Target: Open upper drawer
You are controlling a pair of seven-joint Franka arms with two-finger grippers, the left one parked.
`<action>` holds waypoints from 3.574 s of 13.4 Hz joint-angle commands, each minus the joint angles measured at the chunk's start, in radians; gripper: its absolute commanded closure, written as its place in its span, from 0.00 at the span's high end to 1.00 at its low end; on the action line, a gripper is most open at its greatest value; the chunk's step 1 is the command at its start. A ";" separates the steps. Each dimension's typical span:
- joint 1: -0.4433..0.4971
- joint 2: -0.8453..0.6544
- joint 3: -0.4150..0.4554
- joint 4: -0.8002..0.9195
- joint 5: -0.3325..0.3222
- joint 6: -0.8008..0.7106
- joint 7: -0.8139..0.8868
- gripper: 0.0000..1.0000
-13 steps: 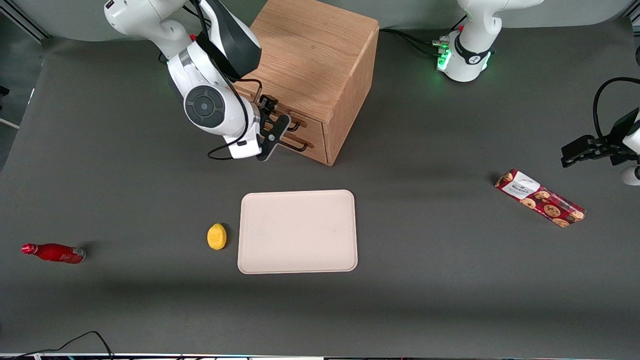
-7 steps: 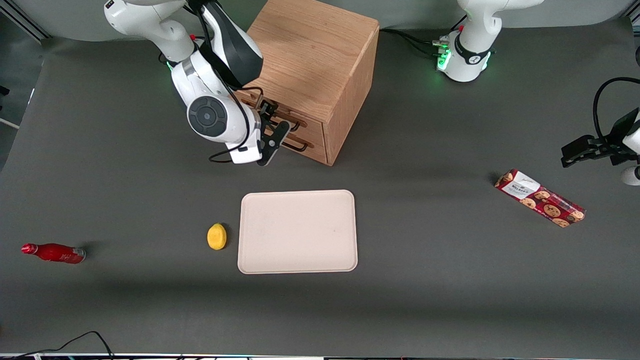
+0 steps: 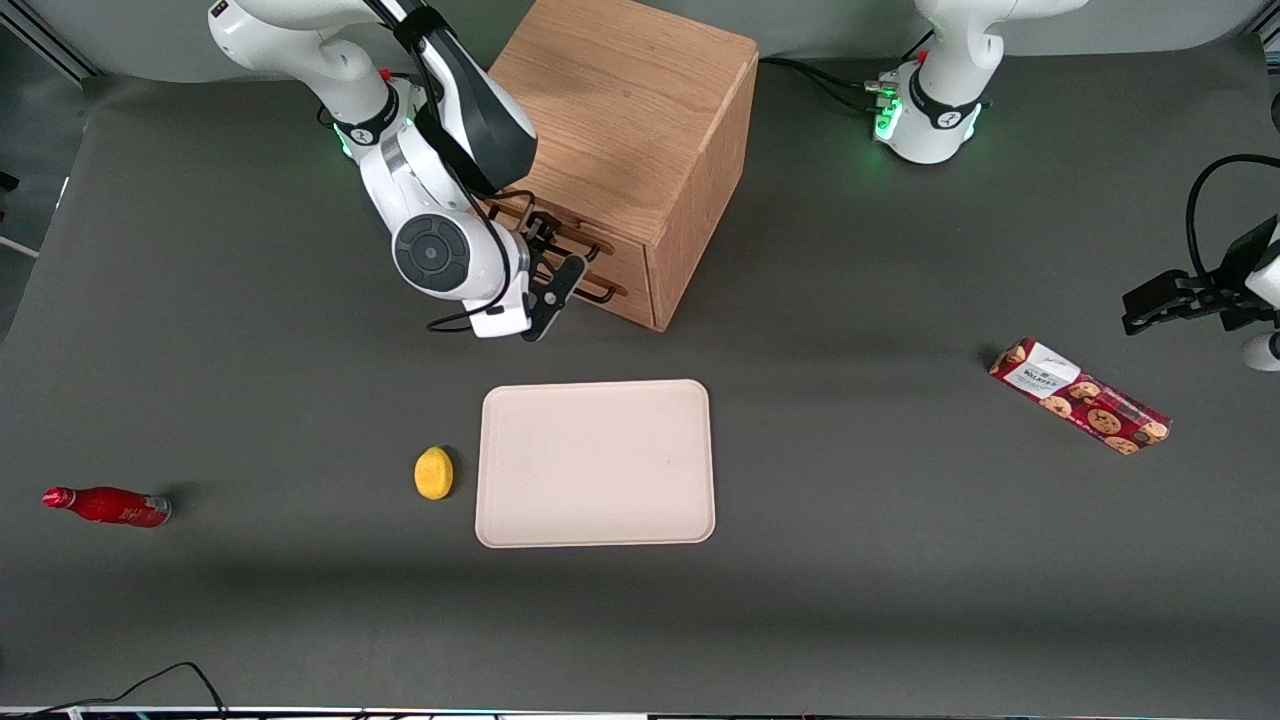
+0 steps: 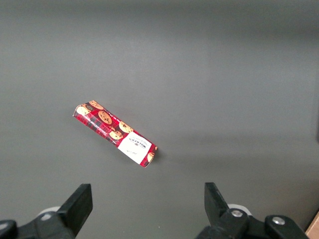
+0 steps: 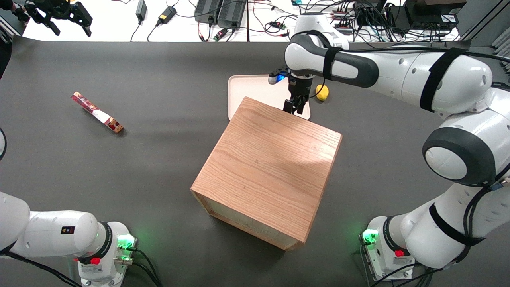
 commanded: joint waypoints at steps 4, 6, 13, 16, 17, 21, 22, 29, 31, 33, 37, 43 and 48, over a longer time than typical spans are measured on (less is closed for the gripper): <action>-0.028 0.011 0.000 0.006 0.020 0.021 -0.046 1.00; -0.042 0.017 0.000 0.014 0.015 0.025 -0.061 1.00; -0.091 0.079 -0.002 0.088 0.015 0.025 -0.137 1.00; -0.112 0.117 -0.002 0.126 0.018 0.025 -0.152 1.00; -0.117 0.126 -0.002 0.140 0.023 0.025 -0.167 1.00; -0.154 0.157 -0.005 0.184 0.023 0.023 -0.216 1.00; -0.164 0.166 -0.007 0.192 0.023 0.023 -0.239 1.00; -0.221 0.252 -0.014 0.276 0.024 0.023 -0.304 1.00; -0.235 0.270 -0.014 0.299 0.024 0.023 -0.308 1.00; -0.243 0.280 -0.014 0.313 0.024 0.023 -0.308 1.00; -0.261 0.309 -0.013 0.355 0.024 0.023 -0.344 1.00; -0.283 0.332 -0.013 0.397 0.021 0.023 -0.345 1.00; -0.301 0.339 -0.011 0.410 0.021 0.023 -0.379 1.00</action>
